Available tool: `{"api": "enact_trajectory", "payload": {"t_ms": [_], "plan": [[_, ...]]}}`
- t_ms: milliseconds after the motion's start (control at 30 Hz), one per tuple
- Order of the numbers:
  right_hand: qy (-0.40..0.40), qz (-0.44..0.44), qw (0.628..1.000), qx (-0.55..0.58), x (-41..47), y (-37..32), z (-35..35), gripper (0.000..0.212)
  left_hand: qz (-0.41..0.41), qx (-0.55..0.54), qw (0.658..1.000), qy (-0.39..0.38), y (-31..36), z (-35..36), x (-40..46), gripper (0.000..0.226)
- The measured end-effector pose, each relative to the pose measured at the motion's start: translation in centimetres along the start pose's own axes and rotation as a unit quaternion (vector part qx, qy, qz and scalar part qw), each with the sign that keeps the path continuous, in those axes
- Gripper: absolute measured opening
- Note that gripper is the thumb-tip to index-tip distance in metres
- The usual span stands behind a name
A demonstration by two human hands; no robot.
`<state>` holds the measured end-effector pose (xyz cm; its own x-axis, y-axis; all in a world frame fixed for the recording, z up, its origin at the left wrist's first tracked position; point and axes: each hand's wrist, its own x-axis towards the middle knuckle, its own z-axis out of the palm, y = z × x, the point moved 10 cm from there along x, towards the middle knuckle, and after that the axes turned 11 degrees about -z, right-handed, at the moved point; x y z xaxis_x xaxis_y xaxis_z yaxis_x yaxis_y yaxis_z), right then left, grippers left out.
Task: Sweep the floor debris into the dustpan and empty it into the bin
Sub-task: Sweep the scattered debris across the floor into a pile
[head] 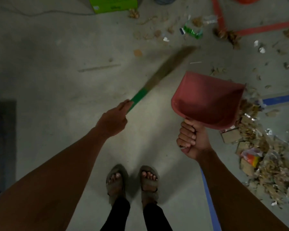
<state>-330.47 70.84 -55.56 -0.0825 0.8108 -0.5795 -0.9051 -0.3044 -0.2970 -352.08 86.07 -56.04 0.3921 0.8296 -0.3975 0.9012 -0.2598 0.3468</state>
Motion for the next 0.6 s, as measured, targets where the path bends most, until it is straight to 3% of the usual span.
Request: {"api": "enact_trajectory", "payload": {"t_ms": [167, 367, 467, 600], "plan": [[-0.019, 0.012, 1.000, -0.002, 2.9, 1.5, 3.7, 0.042, -0.204, -0.052, 0.975, 0.063, -9.6, -4.0, 0.8, 0.073], [-0.032, 0.024, 0.999, 0.010, 5.9, 2.9, 6.1, 0.042, -0.383, -0.105, 0.918, -0.003, -17.1, -2.5, 2.7, 0.068], [-0.029, 0.022, 0.999, 0.006, 7.5, 4.1, 6.6, 0.041, -0.349, -0.109, 0.928, -0.071, -18.0, 0.2, 4.3, 0.063], [0.000, 0.016, 1.000, 0.007, 9.3, 5.9, 7.1, 0.042, -0.183, -0.059, 0.972, -0.136, -14.9, 2.0, 6.3, 0.073]]}}
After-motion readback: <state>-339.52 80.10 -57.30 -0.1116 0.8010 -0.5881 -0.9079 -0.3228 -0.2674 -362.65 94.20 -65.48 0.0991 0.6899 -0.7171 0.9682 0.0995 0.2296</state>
